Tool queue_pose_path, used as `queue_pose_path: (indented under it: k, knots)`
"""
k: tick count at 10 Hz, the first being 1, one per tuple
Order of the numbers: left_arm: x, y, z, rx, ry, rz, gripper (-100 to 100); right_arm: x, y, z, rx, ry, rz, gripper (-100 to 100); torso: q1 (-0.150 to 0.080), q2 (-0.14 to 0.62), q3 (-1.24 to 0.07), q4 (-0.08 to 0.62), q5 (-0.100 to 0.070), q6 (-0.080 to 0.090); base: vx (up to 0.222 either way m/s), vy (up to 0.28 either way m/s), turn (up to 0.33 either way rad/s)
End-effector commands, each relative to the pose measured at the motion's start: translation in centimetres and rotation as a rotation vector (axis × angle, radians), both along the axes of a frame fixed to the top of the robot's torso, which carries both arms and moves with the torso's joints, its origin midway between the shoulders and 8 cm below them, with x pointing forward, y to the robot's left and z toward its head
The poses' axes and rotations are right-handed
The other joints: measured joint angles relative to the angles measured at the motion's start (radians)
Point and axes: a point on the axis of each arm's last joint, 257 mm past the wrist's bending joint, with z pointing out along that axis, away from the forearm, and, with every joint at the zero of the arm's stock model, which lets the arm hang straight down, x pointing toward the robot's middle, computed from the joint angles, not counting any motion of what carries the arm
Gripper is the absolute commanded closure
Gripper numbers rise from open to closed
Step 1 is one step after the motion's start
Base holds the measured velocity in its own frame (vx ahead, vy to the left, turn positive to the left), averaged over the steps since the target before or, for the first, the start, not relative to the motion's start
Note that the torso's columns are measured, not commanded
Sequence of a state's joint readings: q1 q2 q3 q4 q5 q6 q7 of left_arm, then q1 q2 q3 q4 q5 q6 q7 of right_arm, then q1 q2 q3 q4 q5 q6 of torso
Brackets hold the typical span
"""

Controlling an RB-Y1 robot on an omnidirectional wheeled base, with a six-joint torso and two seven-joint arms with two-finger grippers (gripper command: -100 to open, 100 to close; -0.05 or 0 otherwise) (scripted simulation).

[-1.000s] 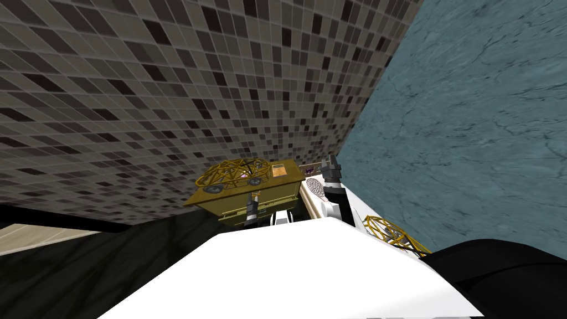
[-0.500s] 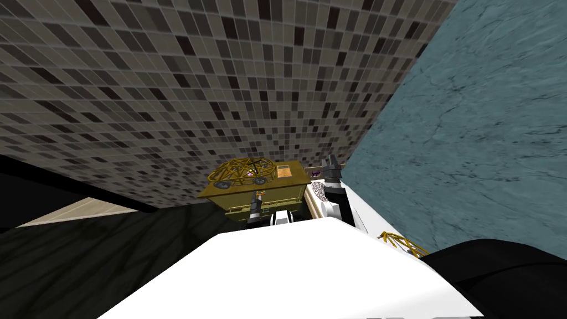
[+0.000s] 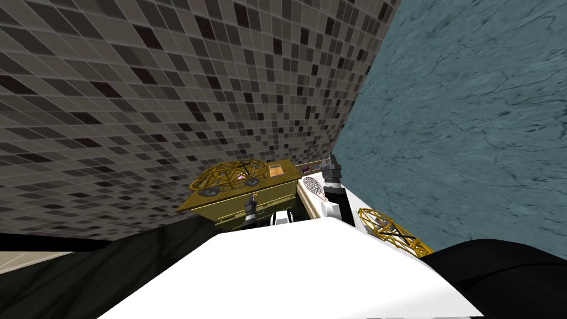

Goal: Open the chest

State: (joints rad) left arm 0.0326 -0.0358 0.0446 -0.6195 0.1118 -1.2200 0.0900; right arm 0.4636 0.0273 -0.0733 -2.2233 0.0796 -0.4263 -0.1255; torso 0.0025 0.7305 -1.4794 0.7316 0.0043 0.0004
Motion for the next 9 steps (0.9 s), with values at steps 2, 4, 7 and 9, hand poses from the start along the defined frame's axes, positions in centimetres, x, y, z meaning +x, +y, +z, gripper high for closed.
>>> queue_pose_path:
  k: [2, 4, 7, 9]
  knots:
    - [-0.9, 2.3, -0.6, -0.006, 0.022, 0.056, 100, 0.0, 0.0, 0.0, 0.0, 0.0, 0.0, 0, 0.001, -0.001, 0.0, 0.0, 0.001, 0.003, -0.036, -0.002, -0.259]
    - [-2.3, 5.9, -0.9, -0.008, 0.021, 0.155, 100, 0.0, 0.0, 0.0, 0.0, 0.0, 0.0, 0, 0.002, 0.002, 0.002, 0.0, 0.001, 0.0, -0.058, -0.01, -0.344]
    - [-3.1, 7.6, -1.0, -0.007, 0.021, 0.205, 100, 0.0, 0.0, 0.0, 0.0, 0.0, 0.0, 0, 0.006, 0.0, 0.002, -0.001, 0.004, 0.0, -0.077, 0.002, -0.27]
    - [-5.0, 11.0, -1.1, -0.006, 0.021, 0.306, 100, 0.0, 0.0, 0.0, 0.0, 0.0, 0.0, 0, 0.004, -0.002, 0.0, -0.001, 0.003, 0.001, -0.052, -0.011, -0.36]
